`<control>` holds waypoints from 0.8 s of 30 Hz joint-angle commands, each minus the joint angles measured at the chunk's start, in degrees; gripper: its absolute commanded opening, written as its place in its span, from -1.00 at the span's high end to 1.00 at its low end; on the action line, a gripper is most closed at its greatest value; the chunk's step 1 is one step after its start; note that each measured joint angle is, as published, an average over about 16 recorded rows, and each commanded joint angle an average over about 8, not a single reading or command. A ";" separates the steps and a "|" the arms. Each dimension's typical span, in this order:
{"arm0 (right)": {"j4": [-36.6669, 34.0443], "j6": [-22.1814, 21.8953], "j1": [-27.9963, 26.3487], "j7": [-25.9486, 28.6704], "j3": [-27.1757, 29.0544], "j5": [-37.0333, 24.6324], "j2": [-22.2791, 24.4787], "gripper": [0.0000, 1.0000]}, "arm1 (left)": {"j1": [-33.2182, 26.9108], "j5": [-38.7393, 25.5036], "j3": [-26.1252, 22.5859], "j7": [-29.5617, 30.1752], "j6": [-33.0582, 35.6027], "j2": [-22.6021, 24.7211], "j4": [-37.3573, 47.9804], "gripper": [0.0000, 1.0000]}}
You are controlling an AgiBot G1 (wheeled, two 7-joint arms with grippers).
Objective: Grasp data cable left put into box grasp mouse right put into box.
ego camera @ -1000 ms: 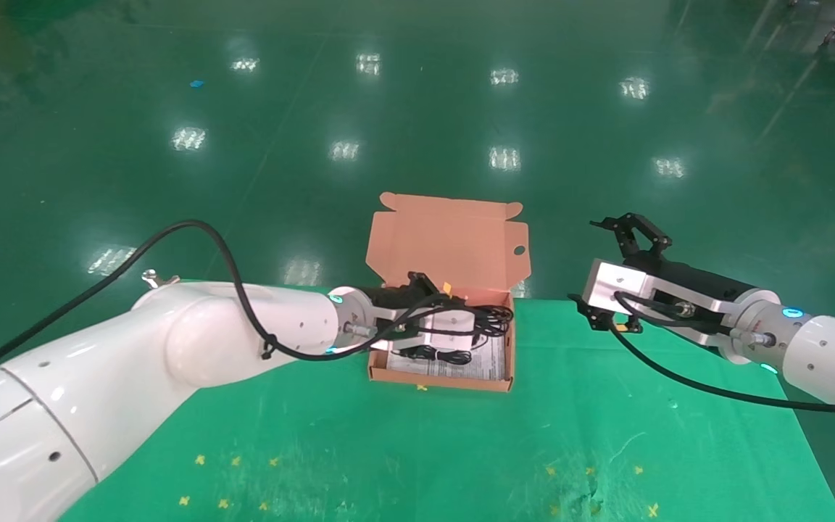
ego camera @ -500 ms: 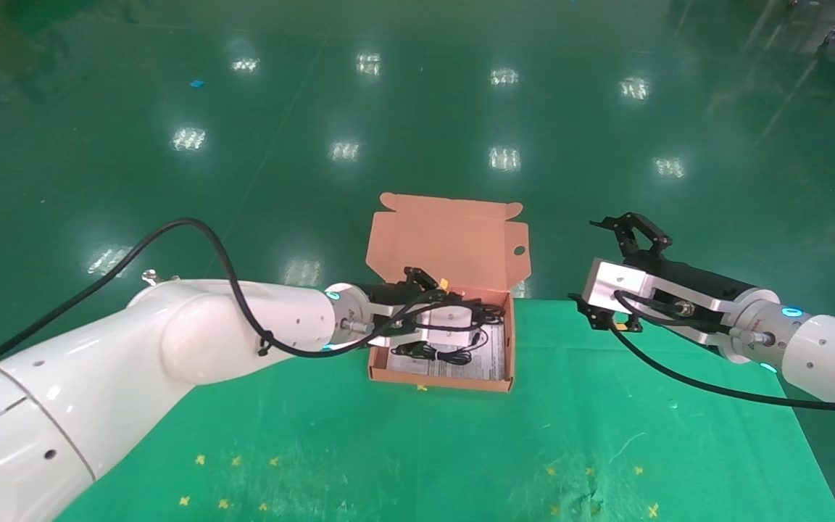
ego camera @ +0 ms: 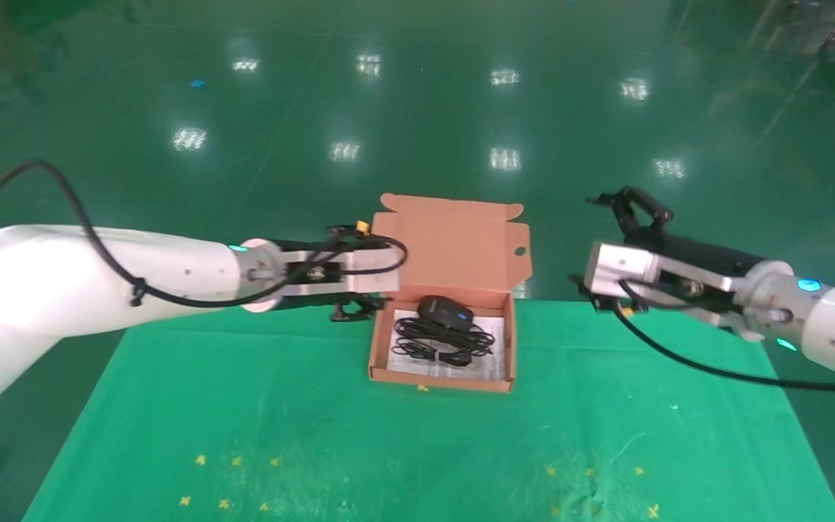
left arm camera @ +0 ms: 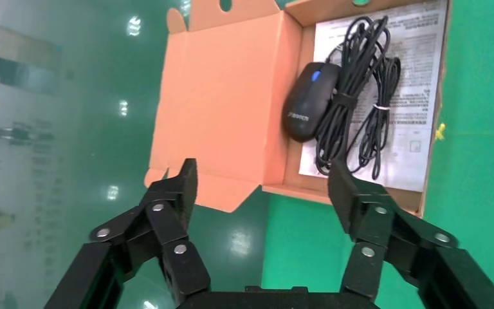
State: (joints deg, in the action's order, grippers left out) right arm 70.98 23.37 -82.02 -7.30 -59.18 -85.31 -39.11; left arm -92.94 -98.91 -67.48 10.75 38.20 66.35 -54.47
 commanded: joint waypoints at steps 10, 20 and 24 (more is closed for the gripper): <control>0.78 9.20 1.79 2.74 4.86 4.92 0.89 -1.00 | 3.75 8.04 7.22 1.03 7.52 -5.22 -3.21 -1.00; 1.14 19.89 5.55 5.82 12.57 12.67 1.53 -1.00 | 9.50 18.23 16.42 0.81 15.84 -10.65 -6.51 -1.00; 1.28 23.98 6.98 7.00 15.51 15.63 1.78 -1.00 | 11.69 22.13 19.94 0.73 19.02 -12.73 -7.78 -1.00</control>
State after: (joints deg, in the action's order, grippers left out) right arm 72.26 47.29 -75.06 -0.32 -43.71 -69.72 -37.34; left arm -81.28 -76.83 -47.59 11.48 57.17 53.65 -62.23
